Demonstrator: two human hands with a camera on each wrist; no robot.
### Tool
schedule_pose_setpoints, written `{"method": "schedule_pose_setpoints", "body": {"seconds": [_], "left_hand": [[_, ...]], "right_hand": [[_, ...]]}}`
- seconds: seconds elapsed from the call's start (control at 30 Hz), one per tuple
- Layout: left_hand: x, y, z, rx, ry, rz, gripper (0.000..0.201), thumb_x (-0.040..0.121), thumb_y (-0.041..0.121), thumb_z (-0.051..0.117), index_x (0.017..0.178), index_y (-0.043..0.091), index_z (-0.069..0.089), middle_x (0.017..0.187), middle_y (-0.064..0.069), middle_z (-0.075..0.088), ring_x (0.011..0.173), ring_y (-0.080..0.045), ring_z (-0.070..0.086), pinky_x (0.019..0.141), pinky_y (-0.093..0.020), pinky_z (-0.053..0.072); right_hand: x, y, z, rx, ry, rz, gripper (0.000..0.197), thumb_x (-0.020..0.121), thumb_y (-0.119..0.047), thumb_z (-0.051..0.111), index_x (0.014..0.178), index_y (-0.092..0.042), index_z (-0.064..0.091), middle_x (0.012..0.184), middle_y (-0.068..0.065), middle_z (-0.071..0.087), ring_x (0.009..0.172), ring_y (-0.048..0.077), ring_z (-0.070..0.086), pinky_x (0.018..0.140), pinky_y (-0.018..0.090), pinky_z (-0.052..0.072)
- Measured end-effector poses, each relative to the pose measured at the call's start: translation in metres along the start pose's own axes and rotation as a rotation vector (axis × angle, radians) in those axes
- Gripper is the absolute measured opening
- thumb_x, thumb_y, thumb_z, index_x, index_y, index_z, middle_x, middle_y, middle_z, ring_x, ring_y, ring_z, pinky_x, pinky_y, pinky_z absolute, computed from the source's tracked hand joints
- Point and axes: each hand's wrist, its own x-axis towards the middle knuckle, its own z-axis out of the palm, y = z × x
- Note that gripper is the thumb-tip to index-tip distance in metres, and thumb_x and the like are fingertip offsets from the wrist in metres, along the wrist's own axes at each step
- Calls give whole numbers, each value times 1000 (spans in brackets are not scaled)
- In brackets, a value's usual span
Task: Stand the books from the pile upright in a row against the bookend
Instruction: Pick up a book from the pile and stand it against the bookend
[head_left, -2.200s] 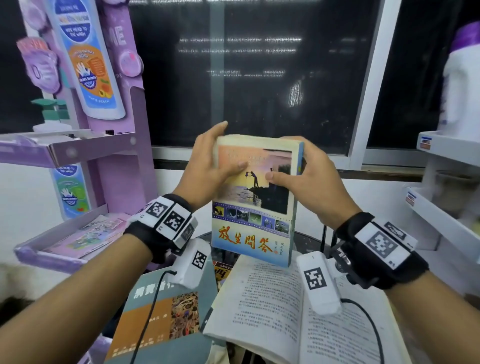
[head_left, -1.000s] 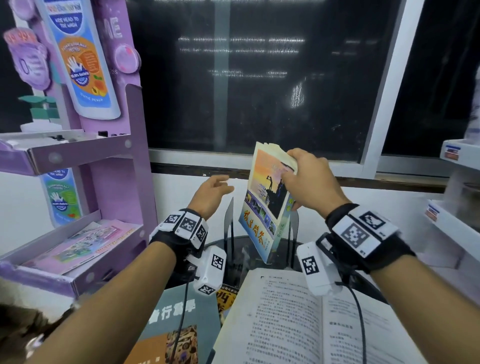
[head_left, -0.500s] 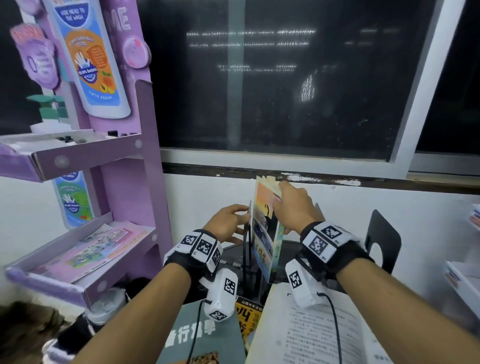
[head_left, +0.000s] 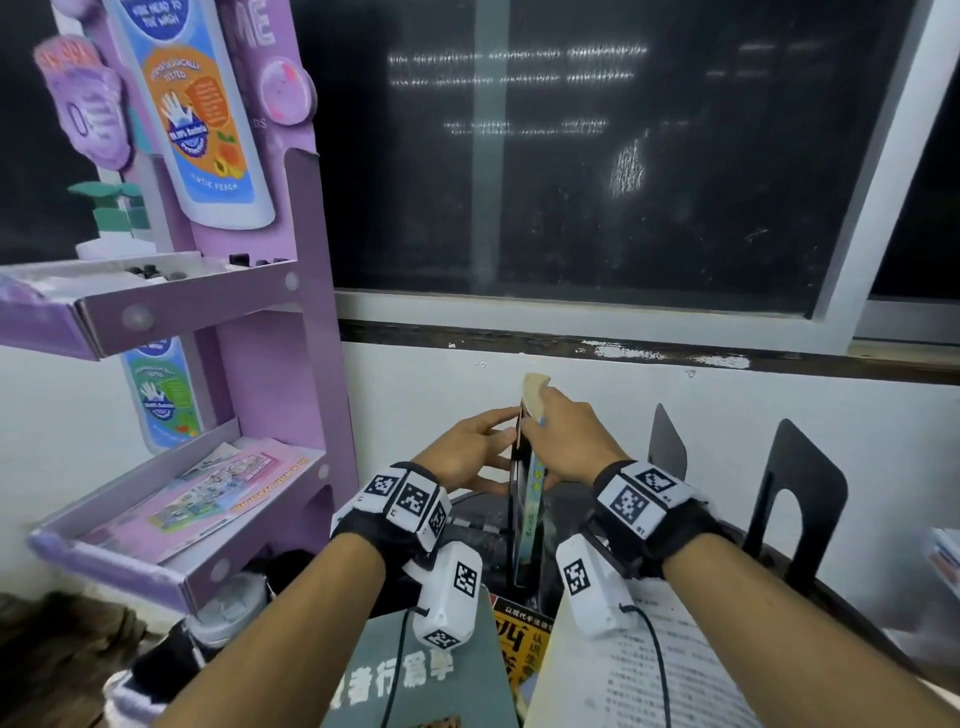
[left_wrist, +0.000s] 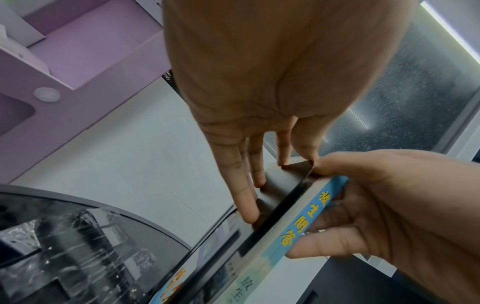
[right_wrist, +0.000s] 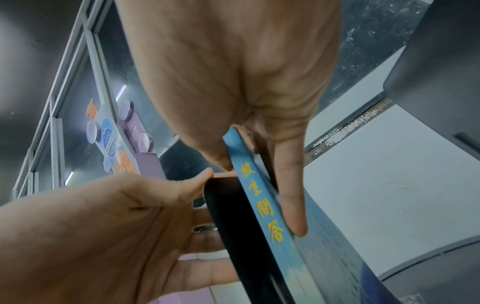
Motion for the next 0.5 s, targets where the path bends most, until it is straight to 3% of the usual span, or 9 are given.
{"method": "schedule_pose_setpoints", "body": {"seconds": [0.1,0.23,0.37,0.5], "left_hand": [[-1,-3,-3,-18,5,2,35,103,14,38,136,24,48,104,1,65,87,-14,66,67,-25,60],[-3,-7,-5,-26,-4,9,36,103,10,38,135,22,50,110,-2,63,90,-14,66,71,-26,60],[-4,-9,-7,-34,-8,8,33,103,10,38,130,19,54,104,-2,65,93,-16,67,79,-30,59],[-6,-10,-6,-70,-4,8,34,102,17,43,136,22,50,113,-6,62,96,-17,66,77,-29,59]], "right_hand": [[-5,-5,2,93,-49,-5,44,98,-30,43,136,-11,34,115,22,55,83,37,68,68,48,60],[-11,-7,4,195,-88,-2,27,95,-34,48,114,-17,39,109,17,58,86,33,67,67,46,61],[-17,-7,5,284,-108,12,40,96,-43,48,125,-17,39,115,16,58,88,33,68,69,43,62],[-21,-4,5,346,-137,25,45,98,-33,51,138,-18,35,124,16,55,93,34,68,73,44,61]]}}
